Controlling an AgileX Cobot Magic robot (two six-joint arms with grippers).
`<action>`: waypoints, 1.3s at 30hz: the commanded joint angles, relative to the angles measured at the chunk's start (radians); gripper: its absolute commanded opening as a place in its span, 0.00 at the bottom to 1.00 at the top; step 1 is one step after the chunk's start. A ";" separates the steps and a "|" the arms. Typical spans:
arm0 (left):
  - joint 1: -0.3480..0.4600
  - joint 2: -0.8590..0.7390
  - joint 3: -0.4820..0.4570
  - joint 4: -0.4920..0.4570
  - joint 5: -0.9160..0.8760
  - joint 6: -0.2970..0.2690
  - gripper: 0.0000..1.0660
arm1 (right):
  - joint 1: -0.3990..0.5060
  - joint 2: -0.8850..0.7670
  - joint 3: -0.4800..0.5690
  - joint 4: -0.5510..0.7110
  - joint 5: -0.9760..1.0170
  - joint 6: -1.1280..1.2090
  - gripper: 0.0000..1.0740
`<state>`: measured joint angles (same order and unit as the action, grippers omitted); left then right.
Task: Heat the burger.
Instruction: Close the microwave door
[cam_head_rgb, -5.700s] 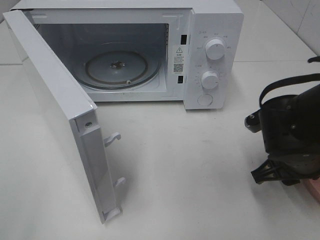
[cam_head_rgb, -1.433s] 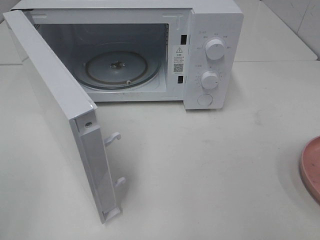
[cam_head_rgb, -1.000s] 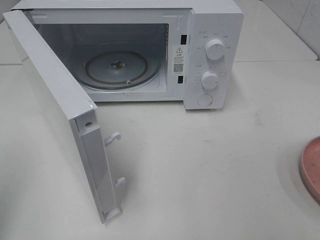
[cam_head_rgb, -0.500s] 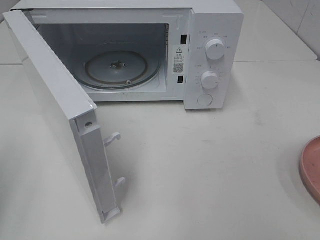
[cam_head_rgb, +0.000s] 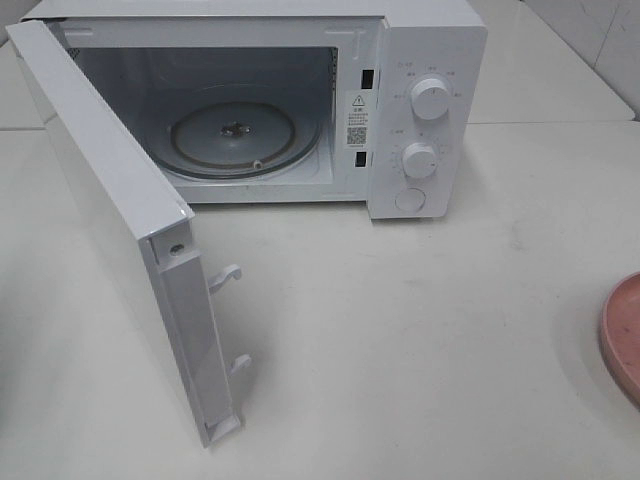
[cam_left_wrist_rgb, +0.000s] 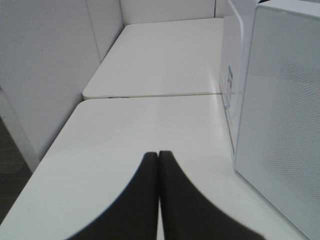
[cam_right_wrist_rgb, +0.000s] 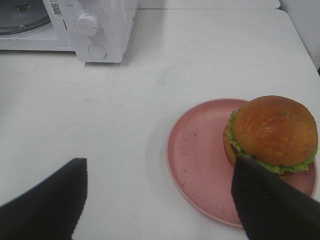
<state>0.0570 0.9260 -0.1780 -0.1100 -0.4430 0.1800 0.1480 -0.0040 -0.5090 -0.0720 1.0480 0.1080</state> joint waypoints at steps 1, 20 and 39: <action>-0.007 0.076 -0.025 0.172 -0.100 -0.160 0.00 | -0.007 -0.027 0.002 0.003 -0.010 -0.009 0.71; -0.178 0.517 -0.163 0.461 -0.408 -0.392 0.00 | -0.007 -0.027 0.002 0.003 -0.010 -0.009 0.71; -0.503 0.792 -0.402 0.139 -0.470 -0.311 0.00 | -0.007 -0.027 0.002 0.003 -0.010 -0.009 0.71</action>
<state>-0.4340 1.7170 -0.5690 0.0570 -0.8970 -0.1340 0.1480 -0.0040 -0.5090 -0.0720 1.0480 0.1080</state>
